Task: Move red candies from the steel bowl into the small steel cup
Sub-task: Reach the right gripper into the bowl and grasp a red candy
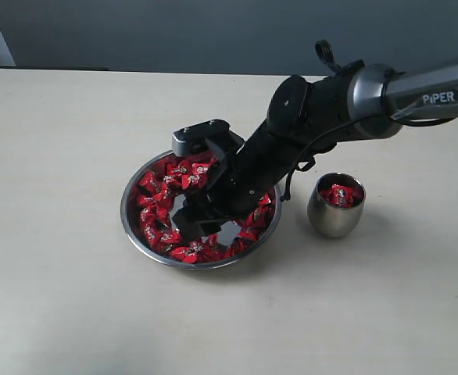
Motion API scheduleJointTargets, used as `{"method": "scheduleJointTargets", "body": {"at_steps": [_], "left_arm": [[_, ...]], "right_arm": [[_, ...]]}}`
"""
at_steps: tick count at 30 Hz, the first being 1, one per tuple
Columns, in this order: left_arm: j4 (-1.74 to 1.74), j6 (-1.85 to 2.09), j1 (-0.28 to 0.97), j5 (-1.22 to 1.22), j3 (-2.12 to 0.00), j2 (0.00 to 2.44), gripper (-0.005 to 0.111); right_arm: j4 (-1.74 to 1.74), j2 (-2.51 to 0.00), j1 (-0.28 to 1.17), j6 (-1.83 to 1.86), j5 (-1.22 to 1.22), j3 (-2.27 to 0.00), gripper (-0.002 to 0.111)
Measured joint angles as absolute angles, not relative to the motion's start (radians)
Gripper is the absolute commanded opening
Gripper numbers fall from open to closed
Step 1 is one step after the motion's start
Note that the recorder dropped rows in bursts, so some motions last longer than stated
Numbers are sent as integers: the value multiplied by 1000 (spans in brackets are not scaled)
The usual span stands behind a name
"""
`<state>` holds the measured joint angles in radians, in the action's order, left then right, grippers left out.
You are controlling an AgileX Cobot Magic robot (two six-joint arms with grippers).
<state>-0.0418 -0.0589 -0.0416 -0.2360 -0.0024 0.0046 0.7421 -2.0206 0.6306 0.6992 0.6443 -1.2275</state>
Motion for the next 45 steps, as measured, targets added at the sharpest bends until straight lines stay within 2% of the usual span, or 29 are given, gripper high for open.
{"method": "scheduleJointTargets", "body": {"at_steps": [24, 45], "left_arm": [[-42, -59, -42, -236, -2, 5, 0], [-42, -59, -42, -236, -2, 5, 0]], "right_arm": [[768, -2021, 631, 722, 576, -1228, 55], [778, -2021, 631, 766, 620, -1228, 55]]}}
